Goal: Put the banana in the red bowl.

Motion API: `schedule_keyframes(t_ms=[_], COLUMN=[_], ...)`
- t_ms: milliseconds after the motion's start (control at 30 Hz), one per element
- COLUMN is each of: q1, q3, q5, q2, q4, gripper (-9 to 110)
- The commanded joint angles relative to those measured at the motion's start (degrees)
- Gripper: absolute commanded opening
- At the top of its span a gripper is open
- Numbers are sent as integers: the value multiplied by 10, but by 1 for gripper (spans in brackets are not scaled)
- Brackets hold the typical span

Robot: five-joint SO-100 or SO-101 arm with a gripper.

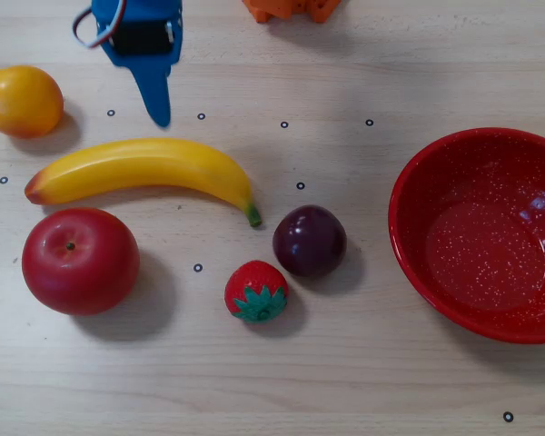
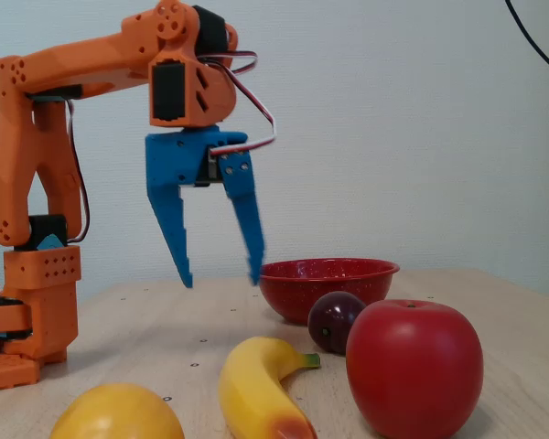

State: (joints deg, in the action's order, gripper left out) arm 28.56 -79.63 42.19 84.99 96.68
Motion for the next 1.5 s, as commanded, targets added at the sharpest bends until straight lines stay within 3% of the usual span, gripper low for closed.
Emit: schedule_keyframes(t_ms=[0, 200, 567, 1033, 1467], q1=[30, 48, 60, 88, 74], q3=[50, 53, 62, 118, 159], q5=[29, 45, 61, 102, 87], q2=[15, -22, -73, -171, -240], q4=[15, 18, 7, -33, -40], gripper=[28, 57, 76, 85, 85])
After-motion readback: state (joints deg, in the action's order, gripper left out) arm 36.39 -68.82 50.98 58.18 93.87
